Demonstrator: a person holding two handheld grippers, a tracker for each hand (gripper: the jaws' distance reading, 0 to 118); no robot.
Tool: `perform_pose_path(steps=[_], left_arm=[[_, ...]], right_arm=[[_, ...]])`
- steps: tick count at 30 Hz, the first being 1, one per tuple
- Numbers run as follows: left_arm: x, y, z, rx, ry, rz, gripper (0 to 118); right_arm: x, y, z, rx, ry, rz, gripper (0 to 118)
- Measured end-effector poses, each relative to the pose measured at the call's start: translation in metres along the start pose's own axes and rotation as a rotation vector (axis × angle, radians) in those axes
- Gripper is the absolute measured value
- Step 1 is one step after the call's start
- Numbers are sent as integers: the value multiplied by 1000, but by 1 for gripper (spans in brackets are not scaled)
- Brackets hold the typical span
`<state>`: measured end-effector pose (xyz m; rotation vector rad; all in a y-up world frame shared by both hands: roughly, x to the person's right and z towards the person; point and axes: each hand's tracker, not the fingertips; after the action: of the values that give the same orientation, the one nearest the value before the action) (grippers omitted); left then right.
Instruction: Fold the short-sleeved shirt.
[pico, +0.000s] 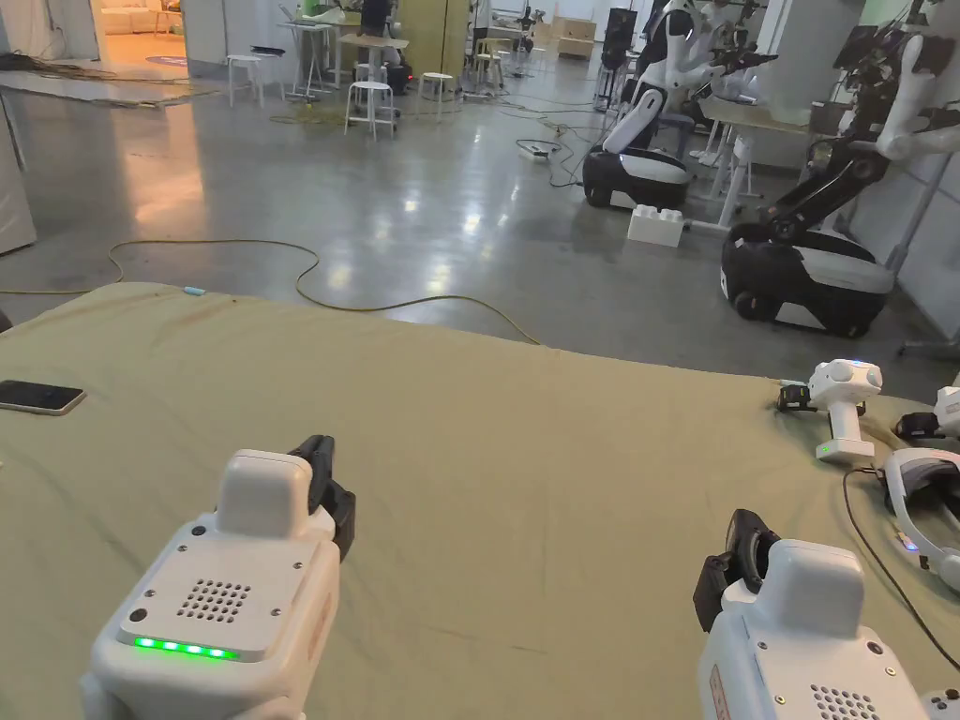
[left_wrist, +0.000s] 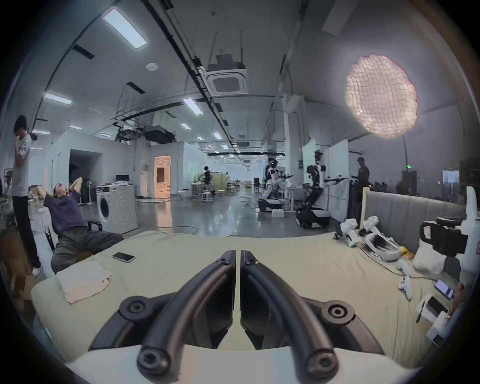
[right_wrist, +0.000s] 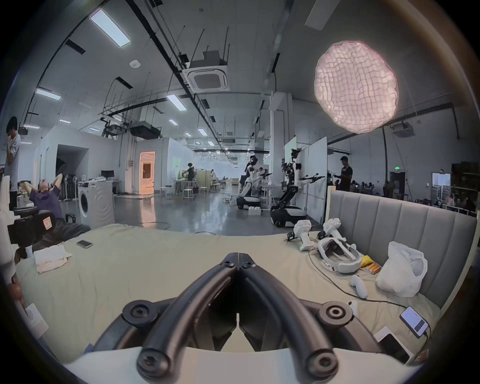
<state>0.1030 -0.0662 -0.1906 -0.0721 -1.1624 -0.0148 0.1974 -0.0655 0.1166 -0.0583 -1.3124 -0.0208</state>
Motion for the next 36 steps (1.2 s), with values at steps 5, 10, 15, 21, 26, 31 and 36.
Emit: perform_pose_path(steps=[5,10,15,21,26,31,36], left_arm=[[-15,2,4,-14,18,8,4],[-26,-1,10,-38,22,-52,4],[-39,-8,16,-69,33,-69,4],[-55,-26,25,-112,46,-57,4],[-70,-44,35,-172,53,-30,4],[-88,-64,49,-251,41,3,4],[-109,-87,56,-384,-37,107,4]], right_arm=[[6,9,2,13,-21,12,0],[6,10,10,10,-36,35,0],[-12,-23,23,-131,62,86,0],[-72,-97,63,-363,296,123,0],[-114,-151,82,-492,398,166,0],[-127,-194,75,-557,363,233,0],[-124,-213,59,-563,302,229,0]])
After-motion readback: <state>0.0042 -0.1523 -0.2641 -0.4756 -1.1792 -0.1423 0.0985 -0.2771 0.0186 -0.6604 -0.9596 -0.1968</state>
